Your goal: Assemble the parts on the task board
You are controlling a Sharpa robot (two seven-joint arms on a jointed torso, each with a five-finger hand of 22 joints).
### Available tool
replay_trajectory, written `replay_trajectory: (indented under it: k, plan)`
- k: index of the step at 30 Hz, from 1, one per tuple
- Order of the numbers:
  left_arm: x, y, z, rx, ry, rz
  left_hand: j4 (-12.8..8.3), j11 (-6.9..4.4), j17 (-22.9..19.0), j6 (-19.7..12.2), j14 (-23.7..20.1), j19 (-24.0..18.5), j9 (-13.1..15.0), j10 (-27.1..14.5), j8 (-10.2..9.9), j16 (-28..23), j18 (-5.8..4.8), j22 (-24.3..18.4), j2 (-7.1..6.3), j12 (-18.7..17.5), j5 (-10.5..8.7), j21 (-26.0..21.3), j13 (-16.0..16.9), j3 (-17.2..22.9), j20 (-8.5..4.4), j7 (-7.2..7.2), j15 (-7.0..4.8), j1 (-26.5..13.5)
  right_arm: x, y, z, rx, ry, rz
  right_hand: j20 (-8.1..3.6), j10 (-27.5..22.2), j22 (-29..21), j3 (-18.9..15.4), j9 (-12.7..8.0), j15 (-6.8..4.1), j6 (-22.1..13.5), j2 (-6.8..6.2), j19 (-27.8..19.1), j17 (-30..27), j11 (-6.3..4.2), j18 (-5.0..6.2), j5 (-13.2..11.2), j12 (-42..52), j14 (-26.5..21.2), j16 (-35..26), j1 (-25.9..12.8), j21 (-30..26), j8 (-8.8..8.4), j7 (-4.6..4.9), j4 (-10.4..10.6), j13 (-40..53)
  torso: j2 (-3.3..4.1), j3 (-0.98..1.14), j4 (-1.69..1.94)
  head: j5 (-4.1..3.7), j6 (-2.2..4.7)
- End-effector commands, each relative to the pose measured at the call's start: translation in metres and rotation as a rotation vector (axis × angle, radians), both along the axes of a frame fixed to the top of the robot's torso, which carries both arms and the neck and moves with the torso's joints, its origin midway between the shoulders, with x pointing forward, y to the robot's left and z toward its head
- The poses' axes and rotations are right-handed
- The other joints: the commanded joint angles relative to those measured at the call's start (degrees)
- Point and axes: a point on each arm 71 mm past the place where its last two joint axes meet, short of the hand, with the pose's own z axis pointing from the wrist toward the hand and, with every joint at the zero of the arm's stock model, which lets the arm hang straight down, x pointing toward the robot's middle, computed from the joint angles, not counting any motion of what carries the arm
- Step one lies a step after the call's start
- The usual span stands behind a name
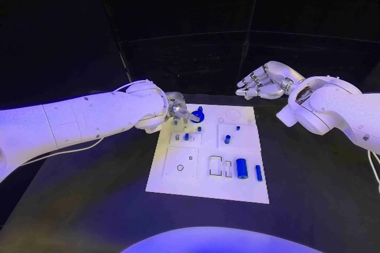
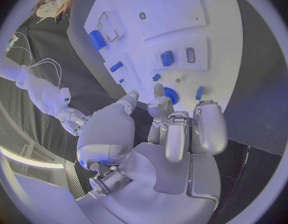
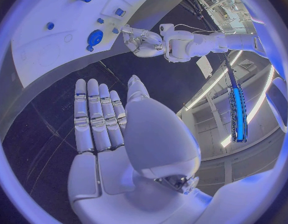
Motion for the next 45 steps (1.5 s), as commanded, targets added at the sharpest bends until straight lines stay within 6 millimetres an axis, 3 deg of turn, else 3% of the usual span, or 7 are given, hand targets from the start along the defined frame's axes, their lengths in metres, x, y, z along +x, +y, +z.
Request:
replay_trajectory:
  k: [1, 3, 9, 18, 27, 31, 45]
  plan:
    - [0.007, 0.007, 0.011, 0.050, 0.039, -0.026, -0.25, 0.39, 15.09, -1.19, 6.05, -0.64, -0.79, -1.17, -1.35, 0.18, -0.33, -0.92, 0.37, -1.28, -0.14, -0.81, -1.34, -1.13, 0.31, 0.63, 0.54, 1.69, 0.000, 0.000, 0.002, 0.003, -0.013, 0.006, 0.10, -0.36, -0.09, -0.44, 0.09, -0.15, -0.31, 0.20, 0.26, -0.06, -0.01, 0.21, -0.35, 0.23, -0.42, 0.40, -0.58, -0.40, 0.36, 0.25, 0.04, 0.06, -0.03, 0.07, 0.11, -0.05, 0.13]
    - [0.016, 0.012, 0.018, 0.063, 0.036, -0.016, -0.36, 0.88, 15.09, -2.20, 6.05, -0.75, -1.80, -1.65, -2.78, 0.18, -0.31, -1.10, 0.60, -1.61, -0.11, -1.04, -1.71, -2.02, 0.66, 1.24, 0.92, 2.77, 0.001, 0.000, 0.002, 0.003, -0.013, 0.006, 0.10, -0.36, -0.09, -0.44, 0.09, -0.15, -0.31, 0.20, 0.26, -0.06, -0.01, 0.21, -0.35, 0.23, -0.42, 0.40, -0.58, -0.40, 0.36, 0.25, 0.04, 0.06, -0.05, 0.15, 0.11, 0.03, 0.23]
    - [0.037, 0.020, 0.025, 0.098, 0.051, 0.013, -0.14, 1.28, 15.09, -1.92, 6.05, -0.79, -3.14, -2.08, -3.99, 0.18, -0.24, -1.18, 0.40, -1.76, -0.15, -1.22, -2.03, -4.26, 1.09, 1.60, 1.30, 3.81, 0.001, 0.002, 0.002, 0.003, -0.012, 0.010, 0.10, -0.37, -0.10, -0.44, 0.09, -0.16, -0.31, 0.24, 0.29, -0.07, -0.02, 0.21, -0.29, 0.27, -0.42, 0.43, -0.52, -0.43, 0.37, 0.24, -0.01, 0.07, 0.05, 0.11, -0.26, 0.33, 0.45]
    - [0.057, 0.030, 0.010, 0.179, 0.133, 0.042, 0.93, 1.49, 15.09, -1.56, 6.05, -0.93, -4.29, -2.69, -4.88, 0.18, -0.16, -1.39, 1.18, -2.02, -0.24, -1.52, -2.51, -6.50, 1.37, 1.82, 1.52, 4.24, 0.001, 0.004, 0.001, 0.003, -0.010, 0.013, 0.09, -0.45, -0.17, -0.47, 0.10, -0.18, -0.31, 0.36, 0.41, -0.12, -0.06, 0.22, 0.15, 0.43, -0.45, 0.57, -0.16, -0.57, 0.41, 0.21, -0.26, 0.07, 0.21, -0.01, -0.18, 0.32, 0.49]
    - [0.064, 0.033, -0.008, 0.232, 0.154, 0.068, 1.24, 1.52, 15.09, -1.45, 6.05, -0.92, -4.53, -2.66, -5.04, 0.18, -0.16, -1.36, 1.64, -1.80, -0.30, -1.52, -2.32, -6.91, 1.41, 1.84, 1.54, 4.36, 0.001, 0.006, 0.001, 0.003, -0.010, 0.016, 0.07, -0.56, -0.25, -0.48, 0.11, -0.22, -0.33, 0.38, 0.53, -0.18, -0.10, 0.23, 0.40, 0.59, -0.51, 0.71, 0.49, -0.73, 0.44, 0.18, -0.67, 0.06, 0.14, -0.03, -0.21, 0.51, 0.35]
    - [0.067, 0.033, -0.012, 0.237, 0.155, 0.079, 1.19, 1.53, 15.09, -1.38, 6.05, -0.88, -4.69, -2.64, -5.13, 0.18, -0.18, -1.25, 1.74, -1.65, -0.29, -1.45, -2.21, -7.17, 1.43, 1.85, 1.56, 4.74, 0.001, 0.006, 0.001, 0.004, -0.009, 0.017, 0.06, -0.58, -0.27, -0.47, 0.11, -0.23, -0.34, 0.42, 0.56, -0.19, -0.11, 0.23, 0.52, 0.62, -0.52, 0.74, 0.60, -0.76, 0.45, 0.18, -0.73, 0.05, 0.11, 0.00, -0.17, 0.83, 0.38]
    - [0.065, 0.029, -0.021, 0.246, 0.187, 0.062, 1.09, 1.54, 15.09, -1.26, 6.05, -0.83, -4.90, -2.70, -5.25, 0.18, -0.20, -1.12, 1.81, -1.64, -0.29, -1.38, -2.28, -7.58, 1.46, 1.86, 1.57, 5.26, 0.001, 0.009, 0.001, 0.004, -0.009, 0.022, 0.06, -0.60, -0.29, -0.46, 0.11, -0.24, -0.33, 0.47, 0.60, -0.21, -0.11, 0.23, 0.65, 0.66, -0.54, 0.77, 0.76, -0.81, 0.46, 0.17, -0.81, 0.05, 0.10, 0.02, -0.18, 0.86, 0.23]
